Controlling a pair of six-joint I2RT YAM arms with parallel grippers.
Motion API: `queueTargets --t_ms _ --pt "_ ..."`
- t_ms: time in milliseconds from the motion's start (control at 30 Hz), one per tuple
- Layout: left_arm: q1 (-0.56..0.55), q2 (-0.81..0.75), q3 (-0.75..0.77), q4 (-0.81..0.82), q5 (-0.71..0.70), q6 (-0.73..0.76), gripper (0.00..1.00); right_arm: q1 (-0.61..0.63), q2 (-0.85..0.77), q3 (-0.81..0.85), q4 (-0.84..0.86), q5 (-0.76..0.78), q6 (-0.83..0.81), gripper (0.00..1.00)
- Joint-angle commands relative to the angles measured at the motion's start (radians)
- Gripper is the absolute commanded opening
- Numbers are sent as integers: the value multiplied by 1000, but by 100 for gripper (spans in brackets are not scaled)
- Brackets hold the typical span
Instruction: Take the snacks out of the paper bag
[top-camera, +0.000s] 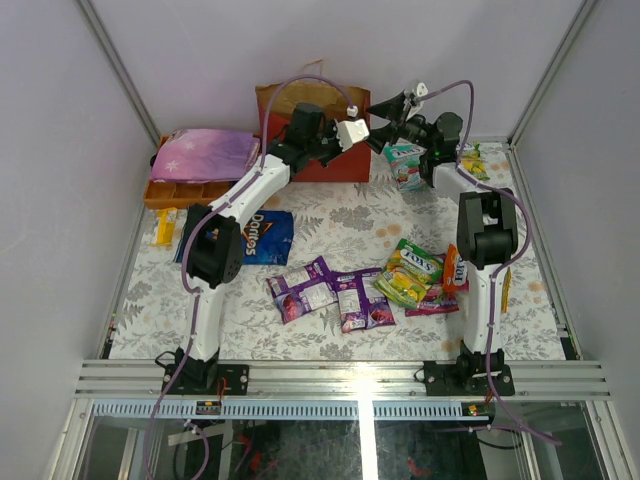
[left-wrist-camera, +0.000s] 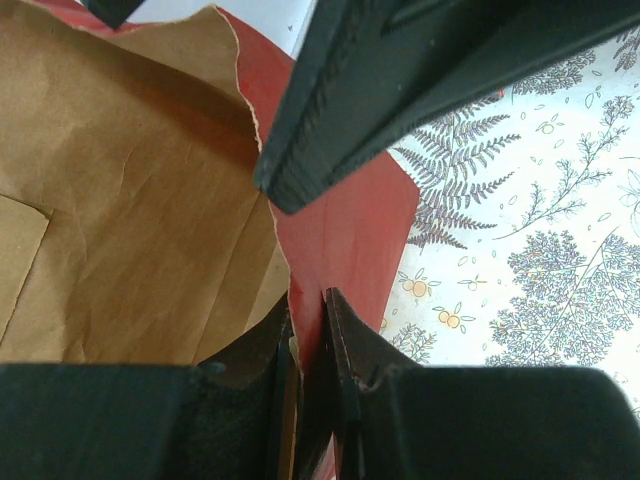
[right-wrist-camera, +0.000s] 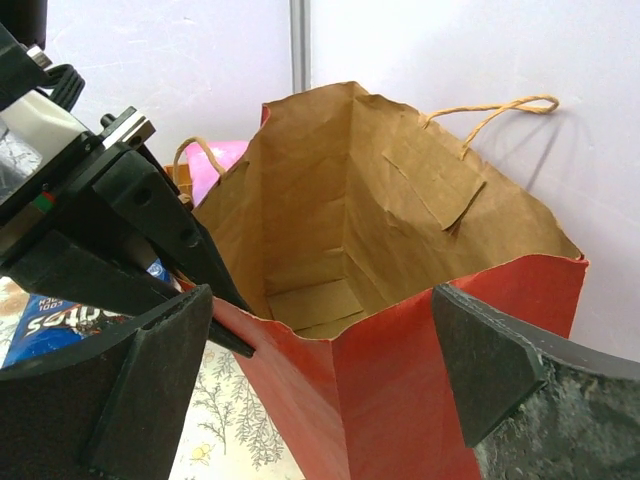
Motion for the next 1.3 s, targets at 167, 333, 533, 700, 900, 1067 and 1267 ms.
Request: queueTargets --t_ms 167,333,533,700,900,1067,1267 --pt "-10 9 29 4 -16 21 12 13 11 35 -10 -43 -33 93" --pt "-7 10 28 4 -29 29 12 14 1 -2 -17 -48 -59 87" --pt "-6 5 29 2 -37 37 11 14 -6 -49 -8 -53 -86 81" --pt "-7 9 34 2 -44 37 12 13 -2 -42 -5 -53 -85 71" --pt "-6 7 28 19 -83 23 36 13 0 -15 -17 -49 -81 55" --pt "-1 -45 -9 68 -115 -16 98 11 8 1 -33 -40 -77 35" --pt "3 -239 -77 73 -53 -106 100 12 20 9 -22 -6 -61 29"
